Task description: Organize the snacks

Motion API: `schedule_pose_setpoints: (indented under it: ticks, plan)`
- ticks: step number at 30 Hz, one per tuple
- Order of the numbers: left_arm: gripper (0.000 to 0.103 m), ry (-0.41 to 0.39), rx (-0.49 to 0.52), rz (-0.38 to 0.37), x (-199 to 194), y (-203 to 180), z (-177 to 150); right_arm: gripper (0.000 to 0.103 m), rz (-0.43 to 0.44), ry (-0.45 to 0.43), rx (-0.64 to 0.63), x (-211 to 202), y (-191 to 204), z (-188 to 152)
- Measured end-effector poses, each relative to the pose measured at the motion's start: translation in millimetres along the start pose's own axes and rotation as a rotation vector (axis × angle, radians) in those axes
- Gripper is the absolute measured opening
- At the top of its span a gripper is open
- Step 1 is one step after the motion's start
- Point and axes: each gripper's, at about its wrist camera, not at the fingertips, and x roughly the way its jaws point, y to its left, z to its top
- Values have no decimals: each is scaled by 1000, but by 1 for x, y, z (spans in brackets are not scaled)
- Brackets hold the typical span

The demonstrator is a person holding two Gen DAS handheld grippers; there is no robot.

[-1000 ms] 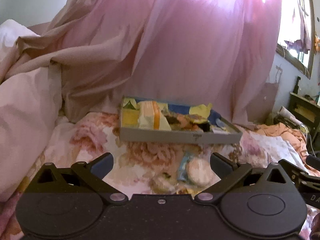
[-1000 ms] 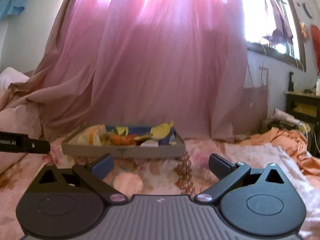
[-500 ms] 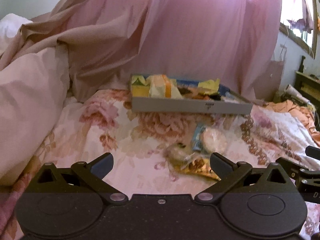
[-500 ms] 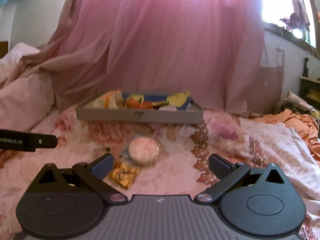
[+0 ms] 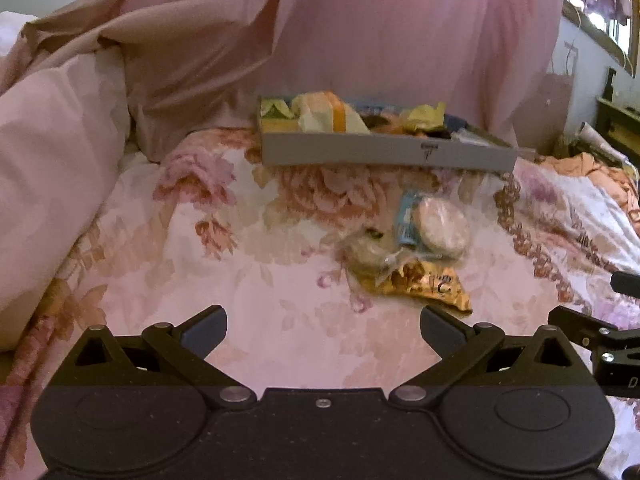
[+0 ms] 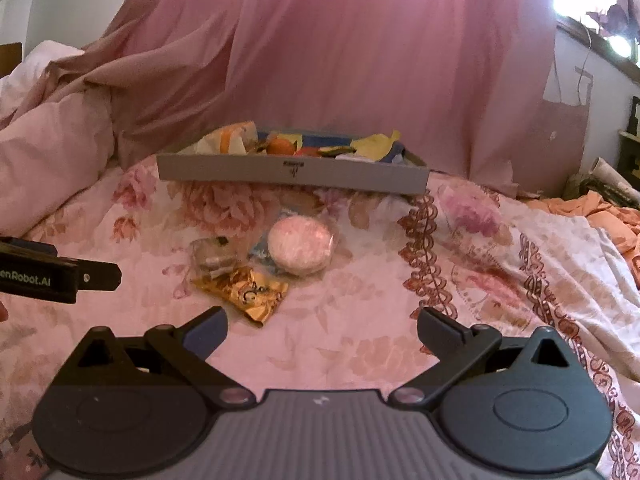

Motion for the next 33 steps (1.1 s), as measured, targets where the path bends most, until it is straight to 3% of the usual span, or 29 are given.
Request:
schedule_pose_setpoints:
  ticks: [16, 33]
  plan:
    - [102, 25, 44, 13, 30, 5, 7, 103, 18, 92, 9, 26, 0, -11]
    - [102, 23, 181, -139, 74, 15, 27, 103, 176, 113, -71, 76, -7, 3]
